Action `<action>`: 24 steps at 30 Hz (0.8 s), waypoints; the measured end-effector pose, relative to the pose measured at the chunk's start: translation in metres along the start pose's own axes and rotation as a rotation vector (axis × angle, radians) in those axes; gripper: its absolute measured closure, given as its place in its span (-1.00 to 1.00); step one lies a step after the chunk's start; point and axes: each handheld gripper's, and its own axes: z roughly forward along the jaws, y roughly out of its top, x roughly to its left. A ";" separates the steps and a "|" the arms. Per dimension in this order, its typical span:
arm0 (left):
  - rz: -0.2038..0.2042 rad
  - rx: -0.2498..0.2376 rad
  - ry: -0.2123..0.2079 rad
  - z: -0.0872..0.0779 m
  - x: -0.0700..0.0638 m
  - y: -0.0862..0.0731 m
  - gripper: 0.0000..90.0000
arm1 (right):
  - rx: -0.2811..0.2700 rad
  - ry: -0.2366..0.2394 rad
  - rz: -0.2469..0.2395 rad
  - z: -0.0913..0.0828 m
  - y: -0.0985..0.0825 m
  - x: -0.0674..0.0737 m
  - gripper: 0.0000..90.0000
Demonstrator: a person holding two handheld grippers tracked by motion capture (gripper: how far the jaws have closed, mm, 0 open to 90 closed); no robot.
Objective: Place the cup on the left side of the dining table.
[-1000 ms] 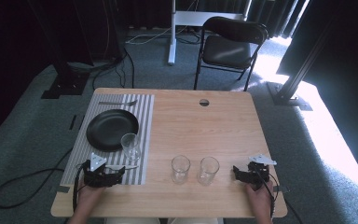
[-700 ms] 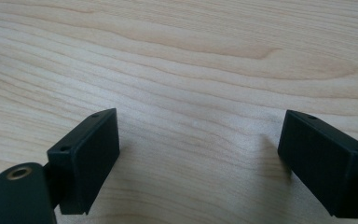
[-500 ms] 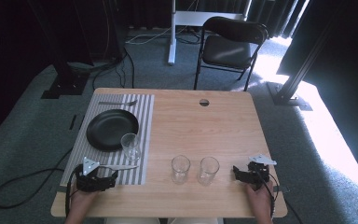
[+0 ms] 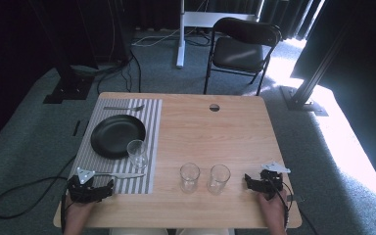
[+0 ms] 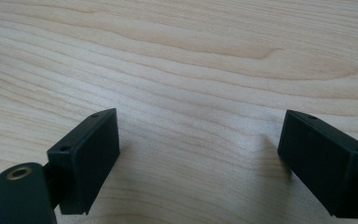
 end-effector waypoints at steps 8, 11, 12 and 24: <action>-0.045 0.038 0.023 0.003 0.007 -0.003 -0.99 | 0.000 0.000 0.000 0.000 0.000 0.000 -0.73; -0.043 0.062 0.015 0.005 0.006 -0.003 -0.99 | 0.000 0.000 0.000 0.000 0.000 0.000 -0.73; -0.045 0.065 0.014 0.006 0.007 -0.004 -0.99 | 0.000 0.000 0.000 0.000 0.000 0.000 -0.73; -0.072 0.078 0.019 0.007 0.009 -0.004 -0.99 | 0.000 0.000 -0.001 0.000 0.000 0.000 -0.73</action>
